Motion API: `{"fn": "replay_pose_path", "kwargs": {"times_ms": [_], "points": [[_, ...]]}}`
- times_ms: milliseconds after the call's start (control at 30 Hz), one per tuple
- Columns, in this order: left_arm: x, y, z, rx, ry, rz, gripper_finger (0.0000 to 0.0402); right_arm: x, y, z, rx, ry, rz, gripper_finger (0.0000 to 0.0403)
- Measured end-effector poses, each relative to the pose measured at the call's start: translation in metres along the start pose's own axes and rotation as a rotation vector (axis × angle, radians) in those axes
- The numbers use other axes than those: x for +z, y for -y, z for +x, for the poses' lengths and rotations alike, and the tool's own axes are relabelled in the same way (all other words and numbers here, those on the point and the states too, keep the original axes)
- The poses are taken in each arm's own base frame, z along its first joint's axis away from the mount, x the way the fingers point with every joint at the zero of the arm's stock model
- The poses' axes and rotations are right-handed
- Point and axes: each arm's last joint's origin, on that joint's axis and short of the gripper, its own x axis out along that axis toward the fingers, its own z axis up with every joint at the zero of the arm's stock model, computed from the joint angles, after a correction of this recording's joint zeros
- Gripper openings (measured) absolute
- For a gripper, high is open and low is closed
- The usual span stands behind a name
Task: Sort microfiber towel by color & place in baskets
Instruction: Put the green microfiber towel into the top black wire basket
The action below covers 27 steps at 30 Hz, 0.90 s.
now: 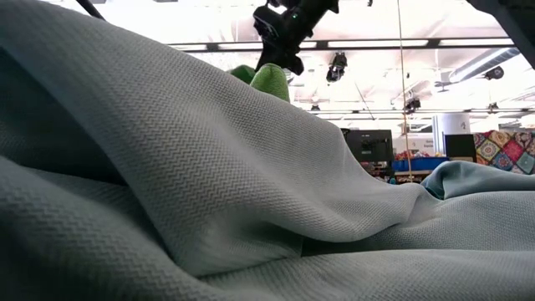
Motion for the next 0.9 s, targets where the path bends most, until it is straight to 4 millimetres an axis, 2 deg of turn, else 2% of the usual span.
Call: {"fn": "replay_pose_path", "kwargs": {"times_ms": [200,333,500,600,767,900], "points": [[-0.003,0.0,-0.007,0.0,-0.002,-0.036,0.0095,-0.002,0.002,0.0,-0.057,-0.022,-0.057,0.0071],[-0.007,0.001,-0.01,-0.009,-0.032,-0.057,0.0095,-0.004,0.005,-0.001,-0.174,-0.053,-0.099,0.0111],[-0.01,0.001,-0.015,-0.011,-0.039,-0.081,0.0095,-0.009,0.008,-0.002,-0.25,-0.099,-0.082,0.0149],[-0.01,0.001,-0.017,-0.009,-0.033,-0.082,0.0095,-0.015,0.006,-0.006,-0.236,-0.164,-0.043,0.0161],[-0.01,0.0,-0.021,-0.006,-0.022,-0.084,0.0095,-0.03,0.001,-0.01,-0.1,-0.311,0.036,0.0162],[-0.011,0.0,-0.022,-0.005,-0.016,-0.084,0.0095,-0.034,-0.003,-0.011,-0.103,-0.352,0.047,0.0157]]}}
